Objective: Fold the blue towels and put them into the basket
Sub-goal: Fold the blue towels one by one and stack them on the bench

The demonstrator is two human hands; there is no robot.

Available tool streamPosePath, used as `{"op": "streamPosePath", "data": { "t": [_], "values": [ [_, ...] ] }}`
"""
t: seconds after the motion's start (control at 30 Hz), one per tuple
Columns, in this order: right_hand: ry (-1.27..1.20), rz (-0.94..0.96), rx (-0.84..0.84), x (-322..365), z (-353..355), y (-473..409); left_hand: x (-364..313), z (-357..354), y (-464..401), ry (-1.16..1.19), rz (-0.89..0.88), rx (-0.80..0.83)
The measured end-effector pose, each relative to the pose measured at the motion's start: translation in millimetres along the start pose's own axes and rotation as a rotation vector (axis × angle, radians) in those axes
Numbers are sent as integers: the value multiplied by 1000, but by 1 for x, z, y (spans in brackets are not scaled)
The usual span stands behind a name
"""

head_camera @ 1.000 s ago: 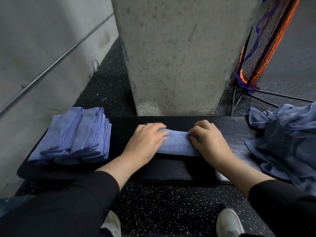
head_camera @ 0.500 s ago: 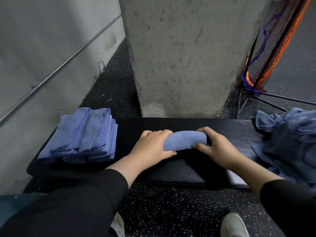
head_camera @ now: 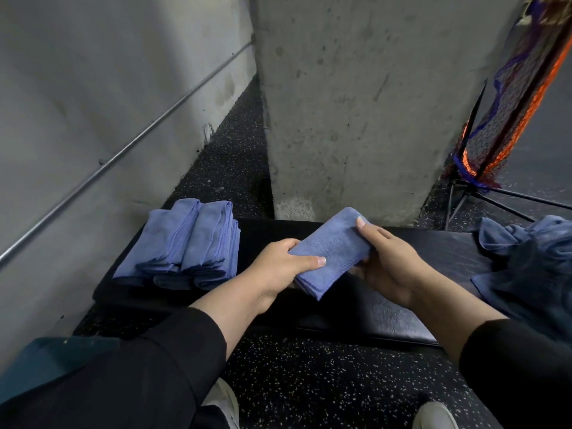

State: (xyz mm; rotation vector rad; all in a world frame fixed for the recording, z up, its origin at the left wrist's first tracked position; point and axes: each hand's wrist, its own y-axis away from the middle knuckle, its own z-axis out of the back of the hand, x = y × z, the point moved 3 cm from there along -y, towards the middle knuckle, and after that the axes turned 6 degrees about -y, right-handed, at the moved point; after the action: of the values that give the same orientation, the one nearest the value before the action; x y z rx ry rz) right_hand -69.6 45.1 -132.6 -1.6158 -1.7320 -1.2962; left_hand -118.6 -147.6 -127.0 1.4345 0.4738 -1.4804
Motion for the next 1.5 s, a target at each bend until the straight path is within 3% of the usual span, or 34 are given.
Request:
{"op": "streamPosePath", "data": {
  "t": [0.13, 0.33, 0.4, 0.57, 0.7, 0.8, 0.9, 1.03, 1.13, 1.23, 1.37, 1.5],
  "values": [
    [-74, -50, 49, -13, -24, 1, 5, 11, 14, 158, 36, -37],
    [28, -21, -63, -15, -51, -23, 14, 28, 31, 230, 91, -36],
    [71, -38, -68, -20, -61, -35, 19, 38, 35, 50, 85, -109],
    [219, -1, -114, -31, -87, -66, 18, 68, 49, -679, 9, -348],
    [289, 0, -137, -47, -98, -94, 18, 78, 56, -916, -99, -443],
    [345, -16, -135, -61, -105, -110, 21, 75, 53, -1046, -161, -343],
    [504, -5, -108, -72, -109, -121, 28, 68, 50, -1180, -98, -154],
    [1061, 231, -111, -67, -112, -127, 33, 64, 49, -1266, -52, -70],
    [1248, 474, -187, -63, -111, -123, 28, 65, 48, -1278, -89, -104],
    [1359, 718, 16, -63, -121, -117, 27, 66, 48, -1295, -80, -110],
    [1604, 400, 232, -77, -119, -112, 27, 68, 46, -1323, -37, -90],
    [1481, 496, 211, -64, -114, -102, 18, 65, 47, -1311, -42, -124]
  ]
}}
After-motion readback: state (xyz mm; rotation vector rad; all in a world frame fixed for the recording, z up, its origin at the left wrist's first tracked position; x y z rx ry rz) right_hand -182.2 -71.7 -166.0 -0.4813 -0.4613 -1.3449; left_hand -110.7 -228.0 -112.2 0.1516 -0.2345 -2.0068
